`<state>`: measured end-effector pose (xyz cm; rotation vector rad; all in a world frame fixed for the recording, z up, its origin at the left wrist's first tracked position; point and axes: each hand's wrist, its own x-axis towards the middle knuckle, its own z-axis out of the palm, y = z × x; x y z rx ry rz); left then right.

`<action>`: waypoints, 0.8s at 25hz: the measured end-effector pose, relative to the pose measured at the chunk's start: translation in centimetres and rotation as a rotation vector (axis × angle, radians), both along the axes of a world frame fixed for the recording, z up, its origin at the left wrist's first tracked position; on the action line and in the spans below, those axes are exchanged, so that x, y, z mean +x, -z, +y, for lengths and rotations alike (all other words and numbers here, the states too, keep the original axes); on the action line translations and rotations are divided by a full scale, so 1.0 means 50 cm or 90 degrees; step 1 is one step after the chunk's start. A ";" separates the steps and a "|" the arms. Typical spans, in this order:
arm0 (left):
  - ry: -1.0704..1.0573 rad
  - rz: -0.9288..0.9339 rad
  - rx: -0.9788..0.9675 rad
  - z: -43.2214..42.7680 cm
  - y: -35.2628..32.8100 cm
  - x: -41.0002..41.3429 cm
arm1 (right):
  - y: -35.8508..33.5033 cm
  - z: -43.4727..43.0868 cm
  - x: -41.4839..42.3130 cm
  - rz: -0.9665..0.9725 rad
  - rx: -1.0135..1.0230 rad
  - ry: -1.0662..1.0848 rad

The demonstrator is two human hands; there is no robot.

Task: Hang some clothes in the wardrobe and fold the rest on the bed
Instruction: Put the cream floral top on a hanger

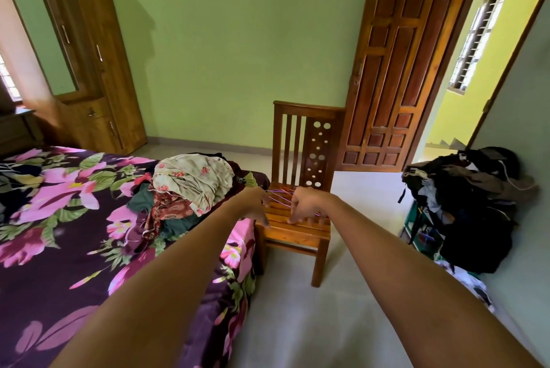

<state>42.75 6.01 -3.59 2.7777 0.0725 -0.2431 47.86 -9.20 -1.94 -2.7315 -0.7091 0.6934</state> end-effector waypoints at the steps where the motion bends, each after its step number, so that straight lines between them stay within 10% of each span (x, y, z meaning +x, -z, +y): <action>1: -0.001 0.001 -0.005 0.016 0.007 0.037 | 0.007 0.017 0.039 0.000 0.002 -0.002; 20: -0.121 0.066 0.042 0.450 0.095 0.701 | 0.104 0.481 0.746 0.016 0.005 -0.089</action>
